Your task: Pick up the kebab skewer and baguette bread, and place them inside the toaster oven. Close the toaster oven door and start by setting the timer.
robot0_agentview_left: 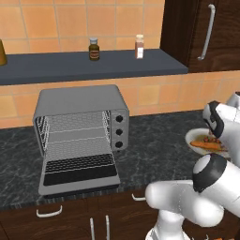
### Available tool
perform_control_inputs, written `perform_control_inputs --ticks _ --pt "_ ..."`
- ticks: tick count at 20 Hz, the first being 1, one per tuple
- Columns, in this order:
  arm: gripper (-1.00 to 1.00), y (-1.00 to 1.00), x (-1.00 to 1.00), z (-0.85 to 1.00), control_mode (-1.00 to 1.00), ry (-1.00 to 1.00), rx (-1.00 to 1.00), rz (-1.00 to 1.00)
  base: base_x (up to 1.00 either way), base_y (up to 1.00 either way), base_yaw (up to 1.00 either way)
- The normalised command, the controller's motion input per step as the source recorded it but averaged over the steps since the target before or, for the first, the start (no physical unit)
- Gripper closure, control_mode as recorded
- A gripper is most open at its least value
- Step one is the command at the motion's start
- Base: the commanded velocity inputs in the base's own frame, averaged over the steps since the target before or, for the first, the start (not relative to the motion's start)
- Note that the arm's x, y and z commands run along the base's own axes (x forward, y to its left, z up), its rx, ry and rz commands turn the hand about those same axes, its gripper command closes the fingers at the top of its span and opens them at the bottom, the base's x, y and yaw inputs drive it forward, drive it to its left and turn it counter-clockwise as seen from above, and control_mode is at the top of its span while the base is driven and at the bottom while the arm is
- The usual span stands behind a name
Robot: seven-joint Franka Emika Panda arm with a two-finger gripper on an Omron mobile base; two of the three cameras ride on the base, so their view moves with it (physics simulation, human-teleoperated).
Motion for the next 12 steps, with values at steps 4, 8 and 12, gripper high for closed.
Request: perform_control_inputs --ticks 4,8,12 --pt "-1.00 -0.40 0.68 -0.49 -1.00 0.02 0.04 -0.01 0.00 0.00 0.00" --pt "-1.00 -0.42 0.29 -0.67 -1.00 0.00 0.05 0.00 0.00 0.00 0.00" --pt "-1.00 -0.30 0.45 -0.44 -1.00 0.01 0.01 0.00 0.00 0.00 0.00"
